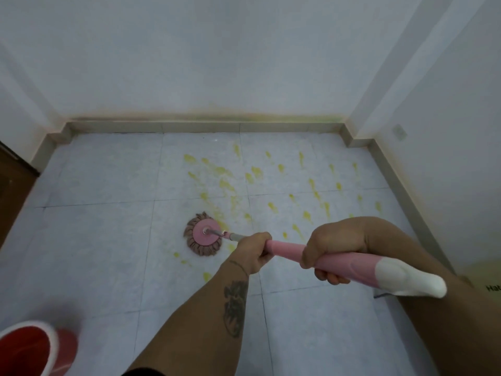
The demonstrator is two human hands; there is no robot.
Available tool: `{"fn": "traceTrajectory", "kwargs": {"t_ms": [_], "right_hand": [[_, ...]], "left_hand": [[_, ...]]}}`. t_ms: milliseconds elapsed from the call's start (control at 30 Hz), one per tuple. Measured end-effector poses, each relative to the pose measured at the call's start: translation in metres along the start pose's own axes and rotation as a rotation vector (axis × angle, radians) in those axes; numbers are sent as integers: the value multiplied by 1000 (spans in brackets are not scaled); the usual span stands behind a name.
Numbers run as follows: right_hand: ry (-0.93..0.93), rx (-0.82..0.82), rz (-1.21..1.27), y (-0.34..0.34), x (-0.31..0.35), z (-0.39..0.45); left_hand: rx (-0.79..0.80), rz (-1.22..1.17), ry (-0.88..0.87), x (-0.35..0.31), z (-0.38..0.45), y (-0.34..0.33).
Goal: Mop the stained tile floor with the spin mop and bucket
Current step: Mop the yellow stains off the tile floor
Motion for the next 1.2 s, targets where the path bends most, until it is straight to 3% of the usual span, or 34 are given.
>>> {"fn": "traceTrajectory", "kwargs": {"t_ms": [200, 433, 667, 933, 1200], "right_hand": [[25, -17, 6, 23, 28, 30], [41, 0, 182, 68, 105, 95], [81, 26, 93, 105, 164, 126], [58, 24, -30, 107, 96, 99], [42, -9, -210, 84, -68, 6]], "left_hand": [[-60, 36, -30, -39, 33, 10], [-121, 59, -103, -144, 96, 38], [-144, 78, -146, -216, 123, 54], [-115, 123, -85, -156, 105, 15], [-56, 64, -36, 6, 26, -87]]}}
Point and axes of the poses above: each hand's wrist, its own z-axis towards the middle knuckle, its own y-axis out of the back of the hand, x = y × z, the point moved 10 cm from there along z, towards the middle knuckle, and after that the axes turned 6 degrees about -z, right-handed, at the moved point
